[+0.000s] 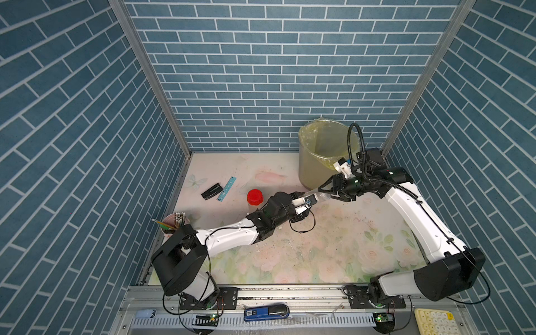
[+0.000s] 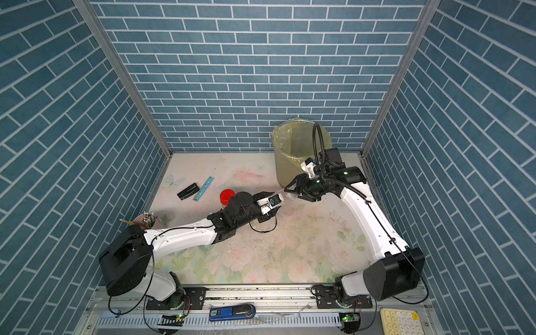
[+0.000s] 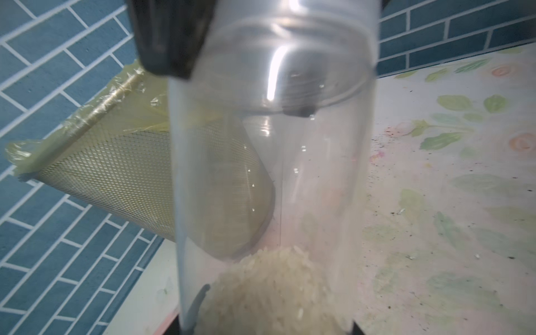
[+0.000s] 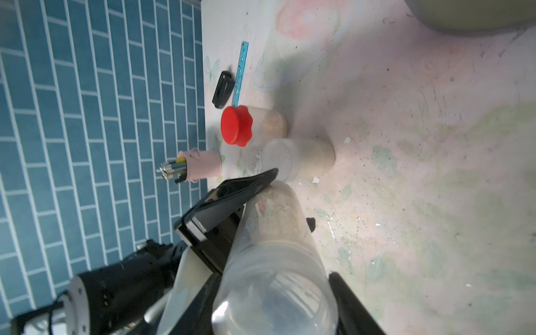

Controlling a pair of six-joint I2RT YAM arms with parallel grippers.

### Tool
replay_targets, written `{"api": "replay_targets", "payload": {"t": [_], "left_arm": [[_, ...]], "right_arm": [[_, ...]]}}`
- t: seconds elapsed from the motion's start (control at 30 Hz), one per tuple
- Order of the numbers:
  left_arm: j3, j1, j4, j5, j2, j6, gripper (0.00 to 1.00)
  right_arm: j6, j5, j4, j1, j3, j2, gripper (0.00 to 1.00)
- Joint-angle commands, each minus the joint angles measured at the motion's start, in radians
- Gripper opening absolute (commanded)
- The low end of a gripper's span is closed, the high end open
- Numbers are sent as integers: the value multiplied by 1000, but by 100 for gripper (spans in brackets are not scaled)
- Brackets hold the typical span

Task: Empty moldy rice from jars
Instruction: Unscrew the lid from the jar.

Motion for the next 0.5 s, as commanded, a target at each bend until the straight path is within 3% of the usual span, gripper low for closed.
{"api": "replay_targets", "payload": {"t": [0.0,0.2,0.3,0.47], "left_arm": [[31,1,47,177,-5,-78,29],[32,12,67,217,10,-100,29],[30,12,68,214,10,-100,29],[21,15,74,189,15,-102,28]], "right_arm": [[-546,-50,-156,14,45,31,25],[-907,101,-149,8,-23,30,25],[-944,33,-136,-13,5,63,32],[-941,40,-183,-16,72,109,55]]}}
